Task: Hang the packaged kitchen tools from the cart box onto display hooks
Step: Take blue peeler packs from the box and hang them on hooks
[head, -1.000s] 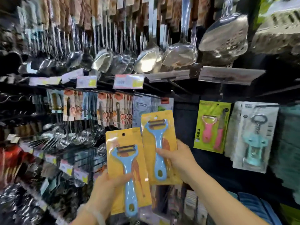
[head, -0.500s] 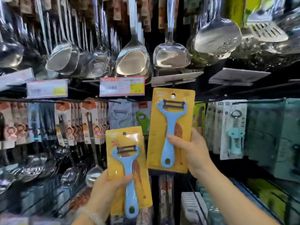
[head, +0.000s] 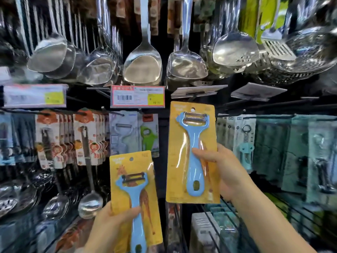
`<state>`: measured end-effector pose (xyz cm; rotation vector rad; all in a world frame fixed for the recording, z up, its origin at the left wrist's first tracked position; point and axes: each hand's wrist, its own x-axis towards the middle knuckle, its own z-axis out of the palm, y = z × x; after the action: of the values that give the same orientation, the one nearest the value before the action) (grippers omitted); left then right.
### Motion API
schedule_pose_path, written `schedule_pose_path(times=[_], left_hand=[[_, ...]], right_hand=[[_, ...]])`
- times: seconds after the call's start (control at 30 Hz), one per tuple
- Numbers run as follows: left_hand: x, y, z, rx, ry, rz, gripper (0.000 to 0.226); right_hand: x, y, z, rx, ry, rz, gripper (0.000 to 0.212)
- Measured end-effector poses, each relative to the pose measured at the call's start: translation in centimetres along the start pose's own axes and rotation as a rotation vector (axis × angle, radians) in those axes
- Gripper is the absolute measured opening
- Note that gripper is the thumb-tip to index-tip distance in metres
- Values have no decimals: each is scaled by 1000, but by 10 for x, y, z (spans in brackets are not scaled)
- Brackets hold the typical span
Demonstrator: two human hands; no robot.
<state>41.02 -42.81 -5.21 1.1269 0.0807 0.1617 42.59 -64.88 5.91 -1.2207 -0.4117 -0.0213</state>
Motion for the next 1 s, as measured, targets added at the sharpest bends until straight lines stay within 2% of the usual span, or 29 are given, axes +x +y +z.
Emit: schedule_pose_path(times=[0.1, 0.23, 0.33, 0.47, 0.63, 0.77, 0.9, 1.0], left_hand=[[1, -1, 0, -5, 9, -5, 57], [5, -1, 2, -18, 17, 2, 48], [5, -2, 6, -5, 31, 21, 42], [6, -1, 12, 3, 50, 36, 44], [6, 0, 19, 10, 69, 68, 42], [5, 1, 22, 17, 82, 82, 36], [7, 0, 24, 16, 88, 88, 43], [7, 0, 24, 30, 93, 85, 41]], right_hand=[[2, 0, 0, -24, 23, 8, 16], [5, 2, 0, -44, 59, -4, 19], [0, -3, 0, -46, 23, 0, 17], [-5, -15, -3, -85, -44, 9, 20], [-5, -23, -10, -160, -23, 4, 23], [-3, -23, -16, -287, 44, -87, 29], [-2, -22, -18, -424, 78, -161, 33], [0, -22, -21, -452, 74, -146, 35]])
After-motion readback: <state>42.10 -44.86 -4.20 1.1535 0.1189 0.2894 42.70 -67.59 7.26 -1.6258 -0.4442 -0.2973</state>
